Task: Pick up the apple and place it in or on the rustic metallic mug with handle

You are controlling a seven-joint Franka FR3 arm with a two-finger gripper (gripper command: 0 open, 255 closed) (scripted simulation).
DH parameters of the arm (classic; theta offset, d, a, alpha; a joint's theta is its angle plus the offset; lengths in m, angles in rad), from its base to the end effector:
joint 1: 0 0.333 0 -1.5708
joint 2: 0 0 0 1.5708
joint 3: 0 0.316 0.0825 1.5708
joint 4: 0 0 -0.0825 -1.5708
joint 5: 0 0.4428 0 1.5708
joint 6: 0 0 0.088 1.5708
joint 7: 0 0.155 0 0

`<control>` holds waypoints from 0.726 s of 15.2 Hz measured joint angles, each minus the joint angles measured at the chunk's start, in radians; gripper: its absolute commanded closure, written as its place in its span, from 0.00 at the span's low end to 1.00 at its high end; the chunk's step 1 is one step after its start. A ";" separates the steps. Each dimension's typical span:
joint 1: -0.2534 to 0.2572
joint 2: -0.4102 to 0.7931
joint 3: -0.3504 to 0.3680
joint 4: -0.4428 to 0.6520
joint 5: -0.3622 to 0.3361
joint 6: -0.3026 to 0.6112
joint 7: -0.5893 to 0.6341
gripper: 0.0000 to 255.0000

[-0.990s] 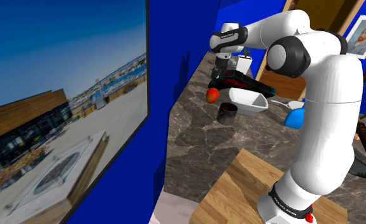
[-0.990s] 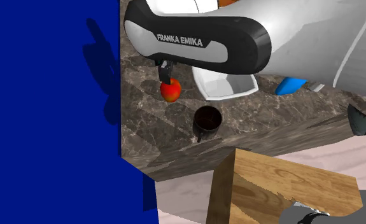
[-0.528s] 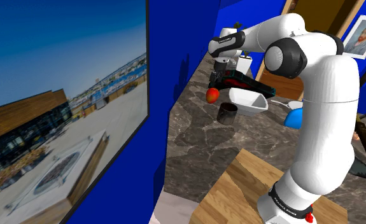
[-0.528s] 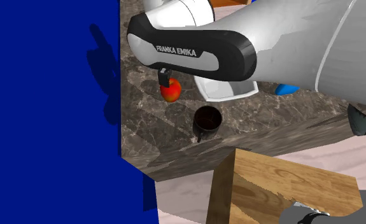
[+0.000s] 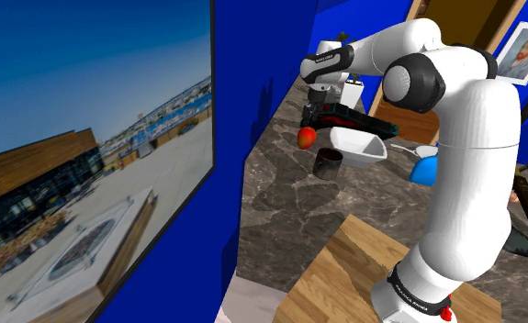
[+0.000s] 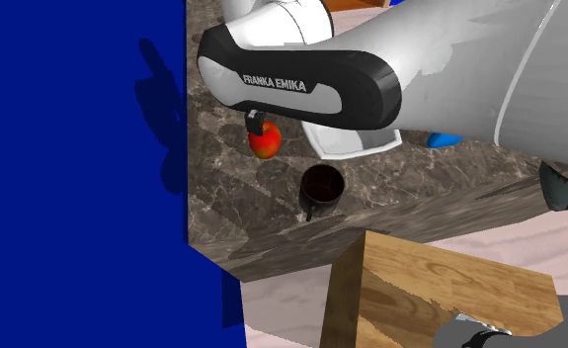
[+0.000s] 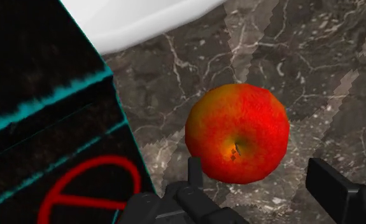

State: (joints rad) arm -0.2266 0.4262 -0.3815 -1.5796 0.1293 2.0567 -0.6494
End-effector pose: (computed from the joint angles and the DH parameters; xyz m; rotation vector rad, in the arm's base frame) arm 0.6264 -0.3907 0.3434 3.0624 0.0351 0.0697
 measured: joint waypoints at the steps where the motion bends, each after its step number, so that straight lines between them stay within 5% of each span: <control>1: -0.001 0.002 -0.001 -0.014 -0.001 0.006 -0.001 1.00; 11: -0.010 0.020 -0.003 0.012 0.000 -0.022 -0.005 1.00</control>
State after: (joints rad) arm -0.2364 0.4462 -0.3850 -1.5675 0.1297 2.0351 -0.6542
